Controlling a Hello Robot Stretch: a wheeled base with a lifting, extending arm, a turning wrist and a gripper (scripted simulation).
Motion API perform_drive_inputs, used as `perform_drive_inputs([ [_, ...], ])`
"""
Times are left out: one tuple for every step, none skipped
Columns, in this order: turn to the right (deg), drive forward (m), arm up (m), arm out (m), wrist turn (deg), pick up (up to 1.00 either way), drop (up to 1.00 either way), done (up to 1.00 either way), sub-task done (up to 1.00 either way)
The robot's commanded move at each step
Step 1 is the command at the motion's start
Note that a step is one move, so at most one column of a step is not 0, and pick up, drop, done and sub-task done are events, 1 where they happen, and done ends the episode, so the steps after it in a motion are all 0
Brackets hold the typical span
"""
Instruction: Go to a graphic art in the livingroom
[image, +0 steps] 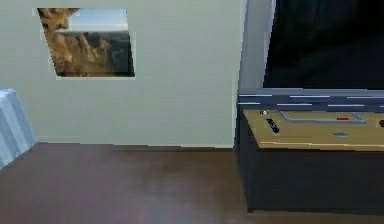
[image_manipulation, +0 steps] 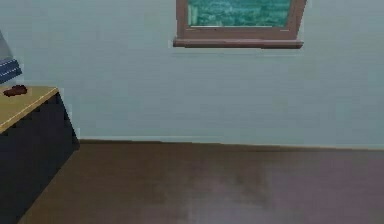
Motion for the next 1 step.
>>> perform_drive_inputs([
  [0.0,0.4,0.0,0.0,0.0,0.0,0.0,0.0,0.0],
])
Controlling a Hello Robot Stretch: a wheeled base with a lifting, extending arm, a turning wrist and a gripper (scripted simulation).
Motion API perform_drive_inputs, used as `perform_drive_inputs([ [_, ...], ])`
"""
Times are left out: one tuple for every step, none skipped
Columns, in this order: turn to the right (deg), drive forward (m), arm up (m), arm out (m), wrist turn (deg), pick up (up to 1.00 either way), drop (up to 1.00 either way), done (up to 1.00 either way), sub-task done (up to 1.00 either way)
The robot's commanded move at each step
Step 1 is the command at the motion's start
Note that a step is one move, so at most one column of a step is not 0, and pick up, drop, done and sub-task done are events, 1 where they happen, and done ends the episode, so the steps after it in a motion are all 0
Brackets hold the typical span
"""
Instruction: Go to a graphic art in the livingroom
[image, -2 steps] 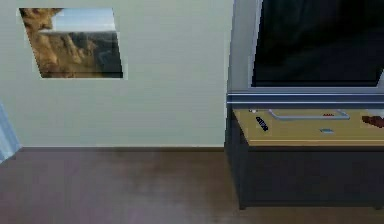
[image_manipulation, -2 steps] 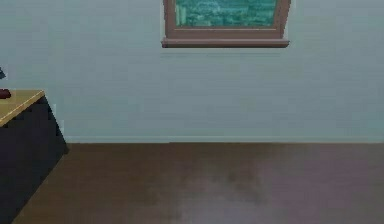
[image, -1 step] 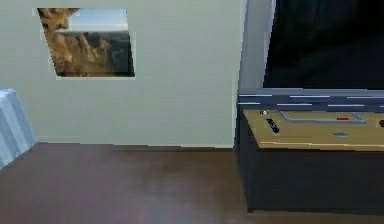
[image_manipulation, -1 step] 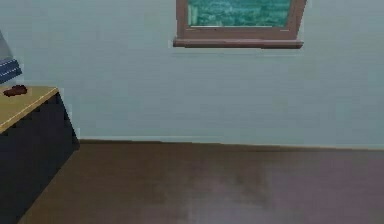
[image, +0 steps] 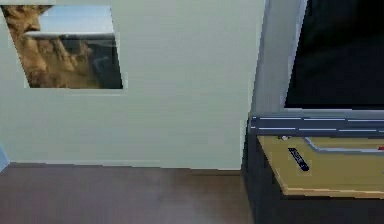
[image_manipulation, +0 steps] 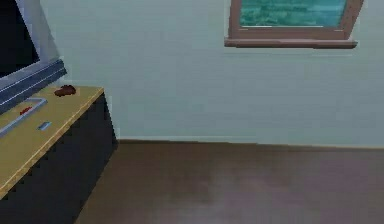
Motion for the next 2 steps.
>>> perform_drive_inputs([
  [-45.0,0.0,0.0,0.0,0.0,0.0,0.0,0.0,0.0],
  [-24.0,0.0,0.0,0.0,0.0,0.0,0.0,0.0,0.0],
])
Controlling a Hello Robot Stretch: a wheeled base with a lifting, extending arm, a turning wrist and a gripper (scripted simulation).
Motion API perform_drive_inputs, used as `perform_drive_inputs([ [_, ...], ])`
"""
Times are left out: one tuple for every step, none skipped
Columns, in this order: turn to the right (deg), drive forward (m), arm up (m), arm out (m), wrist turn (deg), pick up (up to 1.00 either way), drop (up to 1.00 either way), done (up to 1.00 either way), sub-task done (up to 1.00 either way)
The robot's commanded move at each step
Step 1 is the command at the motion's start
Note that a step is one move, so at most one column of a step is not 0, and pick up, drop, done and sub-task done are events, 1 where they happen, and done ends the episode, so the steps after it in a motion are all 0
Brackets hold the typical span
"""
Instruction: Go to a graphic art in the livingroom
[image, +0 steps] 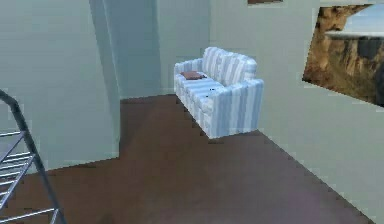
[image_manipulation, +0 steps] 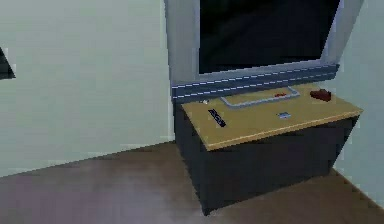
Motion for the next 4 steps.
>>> perform_drive_inputs([
  [0.0,0.4,0.0,0.0,0.0,0.0,0.0,0.0,0.0],
  [15.0,0.0,0.0,0.0,0.0,0.0,0.0,0.0,0.0],
  [0.0,1.0,0.0,0.0,0.0,0.0,0.0,0.0,0.0],
  [6.0,0.0,0.0,0.0,0.0,0.0,0.0,0.0,0.0],
])
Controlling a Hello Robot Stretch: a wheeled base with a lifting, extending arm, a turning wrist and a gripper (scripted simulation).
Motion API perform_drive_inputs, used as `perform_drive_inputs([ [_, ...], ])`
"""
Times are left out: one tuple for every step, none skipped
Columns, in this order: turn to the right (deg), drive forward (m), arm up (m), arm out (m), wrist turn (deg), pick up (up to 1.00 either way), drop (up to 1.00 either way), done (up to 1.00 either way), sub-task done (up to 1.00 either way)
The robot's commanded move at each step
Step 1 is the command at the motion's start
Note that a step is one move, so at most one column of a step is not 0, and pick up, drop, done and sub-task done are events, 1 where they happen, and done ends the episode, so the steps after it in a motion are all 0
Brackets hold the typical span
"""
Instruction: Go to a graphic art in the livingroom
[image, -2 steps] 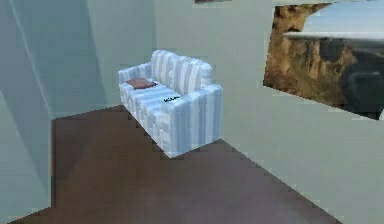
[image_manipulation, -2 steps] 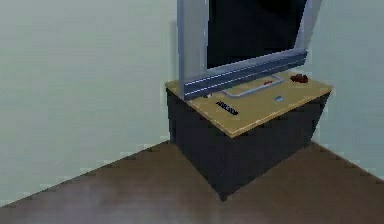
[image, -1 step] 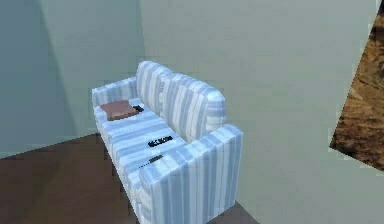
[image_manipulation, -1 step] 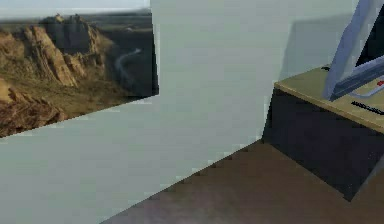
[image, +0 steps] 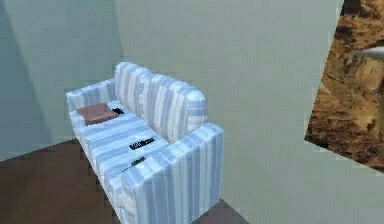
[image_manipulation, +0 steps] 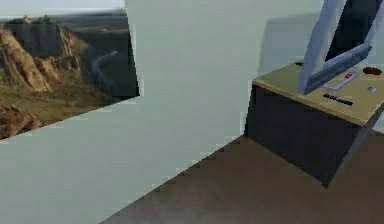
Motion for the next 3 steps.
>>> perform_drive_inputs([
  [0.0,0.35,0.0,0.0,0.0,0.0,0.0,0.0,0.0],
  [45.0,0.0,0.0,0.0,0.0,0.0,0.0,0.0,0.0],
  [27.0,0.0,0.0,0.0,0.0,0.0,0.0,0.0,0.0],
])
